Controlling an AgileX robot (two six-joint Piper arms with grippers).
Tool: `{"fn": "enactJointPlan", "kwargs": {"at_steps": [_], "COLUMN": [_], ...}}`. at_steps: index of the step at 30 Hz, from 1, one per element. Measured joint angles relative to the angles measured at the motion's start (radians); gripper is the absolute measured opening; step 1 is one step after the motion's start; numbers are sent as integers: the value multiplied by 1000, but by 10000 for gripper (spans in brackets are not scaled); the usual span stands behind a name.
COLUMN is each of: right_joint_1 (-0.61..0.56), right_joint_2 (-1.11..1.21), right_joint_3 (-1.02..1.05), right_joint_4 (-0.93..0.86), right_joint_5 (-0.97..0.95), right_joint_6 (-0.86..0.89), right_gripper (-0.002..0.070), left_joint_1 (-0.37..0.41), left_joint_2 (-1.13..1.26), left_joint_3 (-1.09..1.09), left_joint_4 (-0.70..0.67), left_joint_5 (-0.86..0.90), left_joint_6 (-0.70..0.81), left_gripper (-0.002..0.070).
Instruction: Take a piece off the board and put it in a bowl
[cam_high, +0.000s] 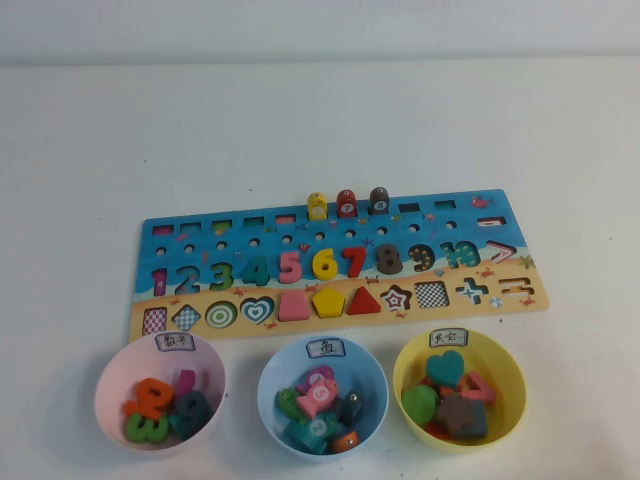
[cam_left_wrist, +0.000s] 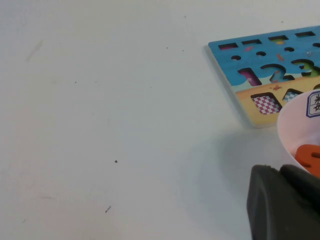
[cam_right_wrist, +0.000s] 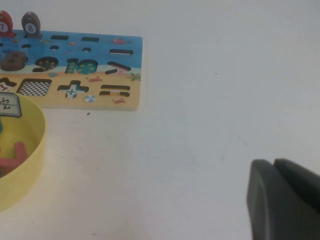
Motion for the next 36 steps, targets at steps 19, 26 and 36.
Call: {"fn": "enactJointPlan", "kwargs": {"at_steps": [19,26,36], "right_joint_1": [0,0,0], "right_joint_2": [0,0,0], "right_joint_3": [0,0,0], "right_joint_4": [0,0,0], "right_joint_5": [0,0,0], "right_joint_6": [0,0,0], "right_gripper": [-17,-17,-17], "left_joint_1": [0,0,0], "left_joint_2": [0,0,0], "left_joint_3": [1,1,1], "left_joint_4": [-2,-136,-310], "left_joint_5": [-7,-99,-230], "left_joint_6": [0,-119,-234], "left_gripper": [1,1,0]}}
